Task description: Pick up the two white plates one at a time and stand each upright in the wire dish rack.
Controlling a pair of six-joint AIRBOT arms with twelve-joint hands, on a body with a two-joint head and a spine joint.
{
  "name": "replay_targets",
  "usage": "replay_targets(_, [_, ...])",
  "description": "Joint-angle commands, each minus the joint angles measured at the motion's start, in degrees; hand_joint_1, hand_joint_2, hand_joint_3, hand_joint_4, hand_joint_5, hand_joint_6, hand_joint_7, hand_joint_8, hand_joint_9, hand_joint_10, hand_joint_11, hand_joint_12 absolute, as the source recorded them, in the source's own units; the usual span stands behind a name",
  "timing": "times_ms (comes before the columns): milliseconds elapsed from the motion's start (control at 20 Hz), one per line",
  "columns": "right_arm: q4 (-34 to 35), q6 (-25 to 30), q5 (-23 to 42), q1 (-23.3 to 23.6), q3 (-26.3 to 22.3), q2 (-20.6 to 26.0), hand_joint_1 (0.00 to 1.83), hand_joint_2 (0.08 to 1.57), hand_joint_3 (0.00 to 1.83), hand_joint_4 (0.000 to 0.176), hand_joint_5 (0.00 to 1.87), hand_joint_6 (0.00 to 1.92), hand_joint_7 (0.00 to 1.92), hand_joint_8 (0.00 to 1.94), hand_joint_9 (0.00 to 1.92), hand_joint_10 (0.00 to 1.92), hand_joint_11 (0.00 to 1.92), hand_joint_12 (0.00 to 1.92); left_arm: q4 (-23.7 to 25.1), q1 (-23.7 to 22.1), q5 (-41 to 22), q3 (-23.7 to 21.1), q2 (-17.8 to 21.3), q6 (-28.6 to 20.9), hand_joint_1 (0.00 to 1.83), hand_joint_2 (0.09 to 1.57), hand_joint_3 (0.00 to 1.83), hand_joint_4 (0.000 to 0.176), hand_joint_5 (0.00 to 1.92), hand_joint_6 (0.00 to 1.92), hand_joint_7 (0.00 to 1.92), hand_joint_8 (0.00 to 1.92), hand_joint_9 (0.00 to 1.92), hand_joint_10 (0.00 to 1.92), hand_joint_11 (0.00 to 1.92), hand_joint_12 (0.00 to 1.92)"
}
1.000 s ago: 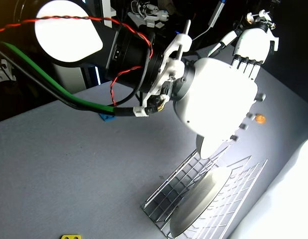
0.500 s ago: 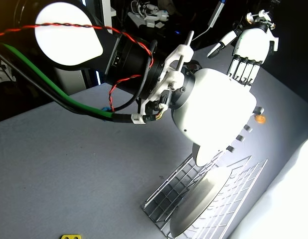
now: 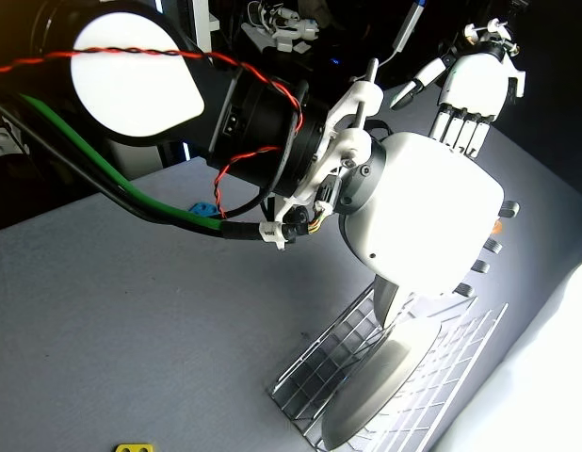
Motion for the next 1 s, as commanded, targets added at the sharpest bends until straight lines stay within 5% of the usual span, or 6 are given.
replay_targets(0, [0.2,-0.4,5.5,1.6,0.4,0.3,1.50,1.05,0.00,0.000,1.03,0.84,1.13,0.62,1.03,0.83,0.93,1.39,-3.3,-0.7,-0.9,0.0,0.3,-0.1,0.00,1.07,0.00,0.000,0.02,0.00,0.02,0.01,0.00,0.00,0.00,0.00])
replay_targets(200, [0.2,-0.5,1.0,2.1,1.3,-0.5,1.50,1.05,0.00,0.000,1.05,0.82,1.14,0.60,1.05,0.80,0.94,1.37,-3.3,-0.8,-1.0,0.0,0.2,-0.1,0.00,1.08,0.00,0.000,0.00,0.00,0.00,0.00,0.00,0.00,0.00,0.00])
replay_targets(950, [0.3,2.8,1.9,-0.5,4.1,-2.4,1.50,1.04,0.00,0.000,1.07,0.76,1.19,0.52,1.08,0.76,0.93,1.39,-2.4,-1.3,-1.1,0.0,0.1,-0.1,0.00,1.08,0.00,0.000,0.01,0.00,0.02,0.01,0.00,0.00,0.00,0.00])
